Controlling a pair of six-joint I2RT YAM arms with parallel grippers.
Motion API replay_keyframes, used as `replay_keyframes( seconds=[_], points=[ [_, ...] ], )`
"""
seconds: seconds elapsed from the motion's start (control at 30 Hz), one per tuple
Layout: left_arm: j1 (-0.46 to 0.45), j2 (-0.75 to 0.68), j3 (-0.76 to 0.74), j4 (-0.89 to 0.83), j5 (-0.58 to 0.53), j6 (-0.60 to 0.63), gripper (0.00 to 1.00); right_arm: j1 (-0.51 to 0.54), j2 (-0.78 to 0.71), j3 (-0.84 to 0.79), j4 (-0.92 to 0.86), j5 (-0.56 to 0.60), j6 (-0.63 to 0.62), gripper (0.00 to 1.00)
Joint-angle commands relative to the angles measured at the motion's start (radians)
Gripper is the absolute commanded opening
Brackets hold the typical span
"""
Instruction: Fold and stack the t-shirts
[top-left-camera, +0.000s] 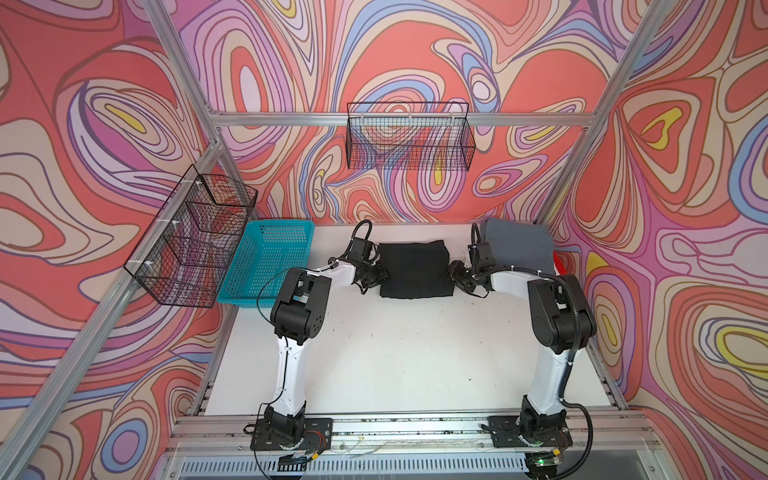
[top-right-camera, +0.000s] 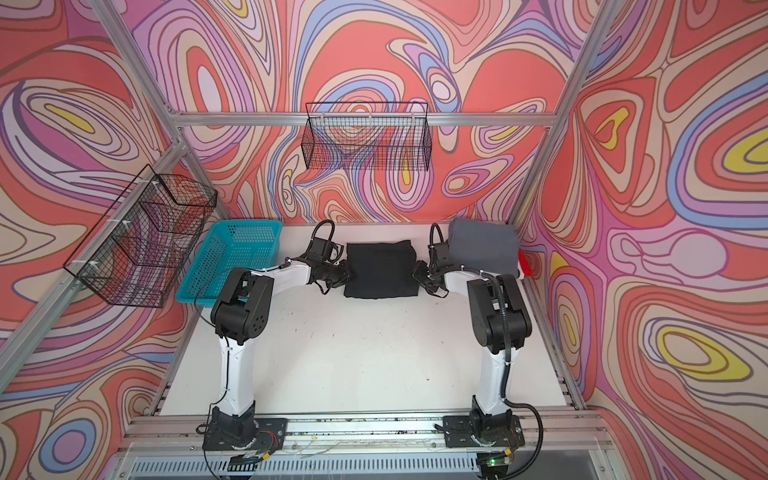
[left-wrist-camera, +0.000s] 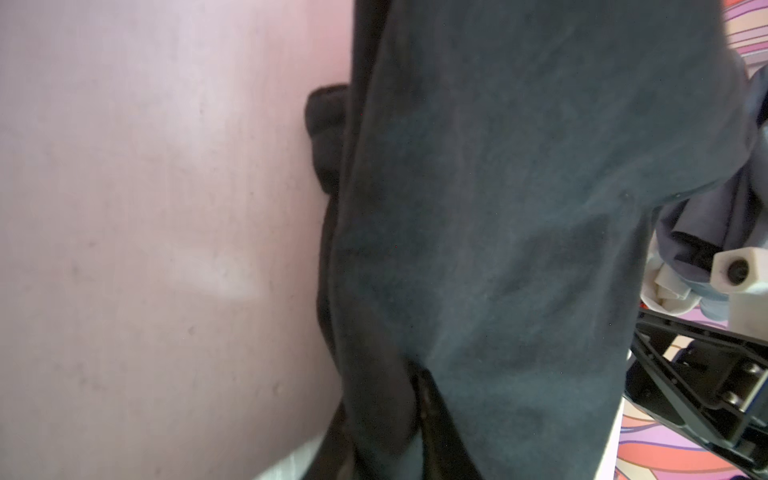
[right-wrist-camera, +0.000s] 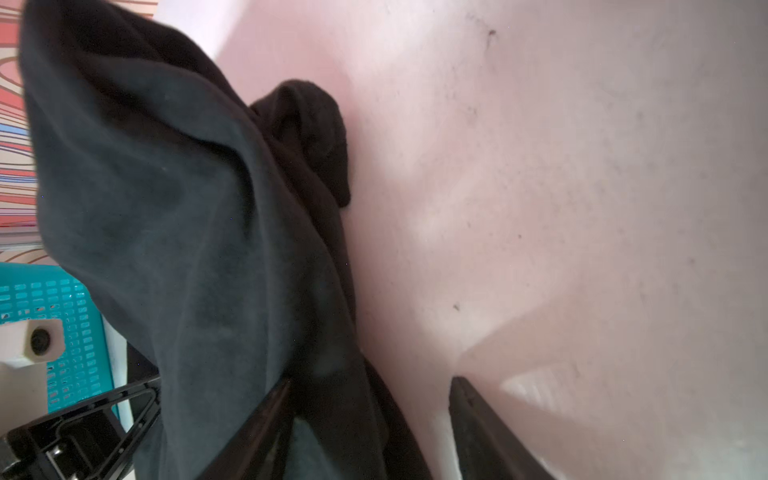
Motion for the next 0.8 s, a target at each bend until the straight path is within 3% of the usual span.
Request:
replay_keyframes(
  seconds=[0.0, 0.1, 0.4, 0.77],
  points=[
    [-0.002, 0.032, 0.058, -0.053, 0.013, -0.006, 0.02, 0.010, 0.054, -0.014, -0.102, 0.001, 0.005, 0.63],
    [-0.002, 0.024, 0.099, -0.078, 0.039, -0.004, 0.00, 0.010, 0.041, -0.022, -0.099, -0.008, 0.006, 0.64],
    [-0.007, -0.044, 0.232, -0.148, 0.068, -0.015, 0.00, 0.007, -0.106, -0.122, -0.040, -0.035, 0.061, 0.98],
    [-0.017, -0.089, 0.236, -0.175, 0.048, -0.015, 0.00, 0.019, -0.403, -0.395, 0.239, -0.108, 0.283, 0.98]
  ],
)
